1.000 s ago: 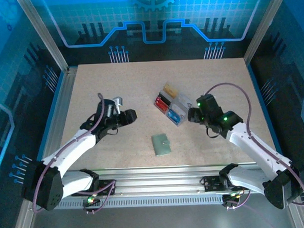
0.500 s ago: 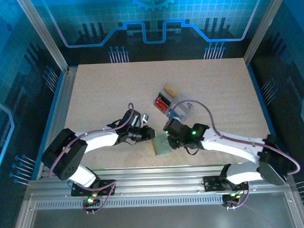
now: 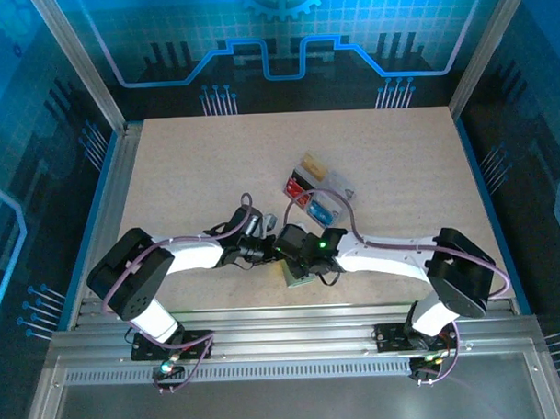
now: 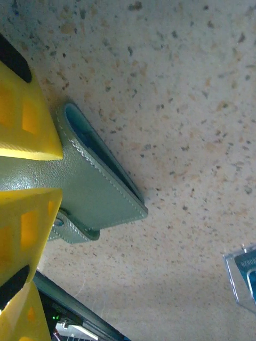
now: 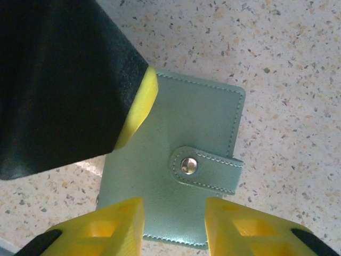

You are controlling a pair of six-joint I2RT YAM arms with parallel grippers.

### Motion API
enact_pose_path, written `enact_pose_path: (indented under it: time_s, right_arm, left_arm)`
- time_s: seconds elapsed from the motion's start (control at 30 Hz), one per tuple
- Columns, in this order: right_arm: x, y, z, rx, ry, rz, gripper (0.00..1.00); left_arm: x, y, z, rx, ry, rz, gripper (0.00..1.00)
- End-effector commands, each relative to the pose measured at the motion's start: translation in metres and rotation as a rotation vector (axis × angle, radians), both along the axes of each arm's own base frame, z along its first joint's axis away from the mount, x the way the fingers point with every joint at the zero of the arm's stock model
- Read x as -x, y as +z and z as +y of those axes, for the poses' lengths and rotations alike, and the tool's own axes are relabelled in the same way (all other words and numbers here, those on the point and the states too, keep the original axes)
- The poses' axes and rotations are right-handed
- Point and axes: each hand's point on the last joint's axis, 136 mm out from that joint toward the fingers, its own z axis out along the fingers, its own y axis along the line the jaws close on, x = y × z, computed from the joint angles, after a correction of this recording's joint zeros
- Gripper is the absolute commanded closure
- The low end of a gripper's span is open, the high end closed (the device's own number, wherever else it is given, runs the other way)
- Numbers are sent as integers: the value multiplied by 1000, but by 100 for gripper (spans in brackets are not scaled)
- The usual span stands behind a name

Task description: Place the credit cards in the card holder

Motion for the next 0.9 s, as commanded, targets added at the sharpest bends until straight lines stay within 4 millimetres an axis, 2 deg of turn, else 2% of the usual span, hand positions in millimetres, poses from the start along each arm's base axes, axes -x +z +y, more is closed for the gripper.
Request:
enact_pose_path:
  time_s: [0.0, 0.5, 0.87]
  right_arm:
    - [-3, -6, 2, 35, -10, 2, 63]
    - [-16, -28, -1, 91, -36, 14, 60]
    - [-17, -55, -4, 117, -49, 49, 61]
  left_arm:
    - [9, -13, 3, -27, -23, 16, 79]
    - [21, -30, 3, -56, -42, 38, 81]
    - [26, -36, 6, -72, -40, 47, 81]
